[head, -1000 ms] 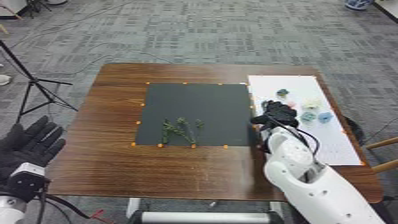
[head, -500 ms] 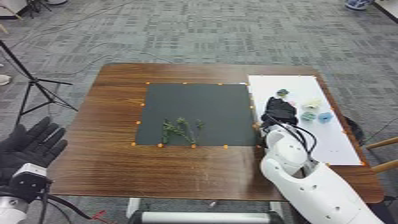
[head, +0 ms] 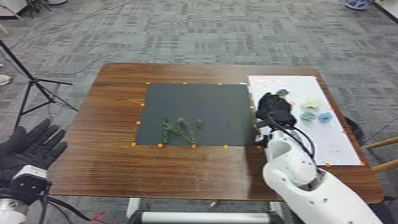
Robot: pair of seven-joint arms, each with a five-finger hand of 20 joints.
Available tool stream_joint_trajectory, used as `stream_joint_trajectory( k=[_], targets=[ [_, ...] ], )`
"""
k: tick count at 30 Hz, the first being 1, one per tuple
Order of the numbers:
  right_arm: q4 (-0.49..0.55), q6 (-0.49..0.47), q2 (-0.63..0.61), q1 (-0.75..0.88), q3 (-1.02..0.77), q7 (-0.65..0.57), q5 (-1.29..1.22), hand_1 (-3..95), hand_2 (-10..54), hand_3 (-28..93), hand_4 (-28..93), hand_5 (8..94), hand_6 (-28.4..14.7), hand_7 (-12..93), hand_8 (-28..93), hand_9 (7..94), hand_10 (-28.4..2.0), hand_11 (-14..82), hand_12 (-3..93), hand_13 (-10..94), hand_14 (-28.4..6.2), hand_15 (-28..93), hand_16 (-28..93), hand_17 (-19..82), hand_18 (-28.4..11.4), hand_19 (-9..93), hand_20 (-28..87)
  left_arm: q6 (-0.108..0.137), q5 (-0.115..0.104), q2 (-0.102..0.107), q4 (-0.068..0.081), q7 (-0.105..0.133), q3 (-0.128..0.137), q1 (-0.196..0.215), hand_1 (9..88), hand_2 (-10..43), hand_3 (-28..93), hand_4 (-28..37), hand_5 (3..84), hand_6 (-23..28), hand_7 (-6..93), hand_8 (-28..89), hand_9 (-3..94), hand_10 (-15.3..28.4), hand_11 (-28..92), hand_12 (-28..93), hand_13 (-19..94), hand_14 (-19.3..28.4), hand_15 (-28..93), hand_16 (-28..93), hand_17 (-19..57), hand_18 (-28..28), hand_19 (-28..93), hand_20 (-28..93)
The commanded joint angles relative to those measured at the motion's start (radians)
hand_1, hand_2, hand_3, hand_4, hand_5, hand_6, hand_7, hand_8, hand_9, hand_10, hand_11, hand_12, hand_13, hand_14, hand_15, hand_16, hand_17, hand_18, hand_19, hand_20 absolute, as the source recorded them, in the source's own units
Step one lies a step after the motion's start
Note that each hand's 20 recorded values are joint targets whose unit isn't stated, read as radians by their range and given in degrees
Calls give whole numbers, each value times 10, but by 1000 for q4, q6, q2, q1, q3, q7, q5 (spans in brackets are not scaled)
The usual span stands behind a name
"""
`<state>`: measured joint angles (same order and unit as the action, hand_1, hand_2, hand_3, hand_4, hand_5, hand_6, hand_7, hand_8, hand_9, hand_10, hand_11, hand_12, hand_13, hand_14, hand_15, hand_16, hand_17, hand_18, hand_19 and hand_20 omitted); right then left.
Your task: Arrange flowers
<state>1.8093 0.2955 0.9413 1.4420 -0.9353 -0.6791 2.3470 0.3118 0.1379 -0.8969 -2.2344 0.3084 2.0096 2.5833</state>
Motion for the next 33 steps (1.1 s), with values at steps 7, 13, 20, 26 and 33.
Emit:
stream_joint_trajectory(
  k=[7, 13, 20, 26, 33],
  targets=[
    [102, -81, -5, 10, 96, -19, -23, 639, -95, 725, -272, 766, 7, 433, 175, 858, -87, 206, 552, 736, -82, 670, 505, 363, -280, 809, 413, -1, 4, 1, 0, -8, -3, -2, 276, 137, 702, -265, 394, 84, 99, -70, 322, 138, 155, 138, 220, 132, 235, -5, -28, 109, 173, 123],
    [101, -110, 18, 0, 149, -23, -18, 637, -95, 722, -266, 766, 6, 430, 175, 857, -89, 206, 553, 735, -84, 670, 503, 363, -281, 810, 412, -5, 3, 15, 2, -4, 8, -7, 275, 138, 701, -265, 394, 85, 99, -70, 321, 138, 155, 137, 220, 132, 237, -4, -28, 109, 172, 123],
    [94, -129, 35, -22, 187, -24, -13, 638, -95, 716, -263, 764, 8, 429, 173, 856, -89, 205, 548, 733, -86, 674, 498, 363, -281, 813, 409, -5, -8, 23, 2, 9, 9, 1, 274, 139, 701, -266, 394, 85, 100, -71, 322, 138, 154, 137, 220, 132, 237, -5, -28, 109, 172, 123],
    [53, -113, 34, -44, 208, 4, -8, 639, -95, 714, -266, 763, 5, 429, 172, 853, -90, 206, 547, 728, -89, 677, 500, 359, -279, 815, 407, -7, -15, 27, 0, 22, 3, 7, 275, 139, 700, -266, 394, 84, 100, -71, 322, 138, 154, 138, 220, 132, 237, -6, -28, 109, 172, 123],
    [16, -107, 28, -31, 202, 50, -19, 642, -95, 711, -278, 752, 7, 439, 166, 845, -89, 206, 544, 715, -91, 682, 505, 345, -271, 811, 406, -3, -16, 23, 0, 18, 4, 6, 274, 140, 701, -266, 394, 84, 100, -71, 322, 139, 155, 138, 220, 133, 236, -6, -28, 109, 172, 123]
  ],
)
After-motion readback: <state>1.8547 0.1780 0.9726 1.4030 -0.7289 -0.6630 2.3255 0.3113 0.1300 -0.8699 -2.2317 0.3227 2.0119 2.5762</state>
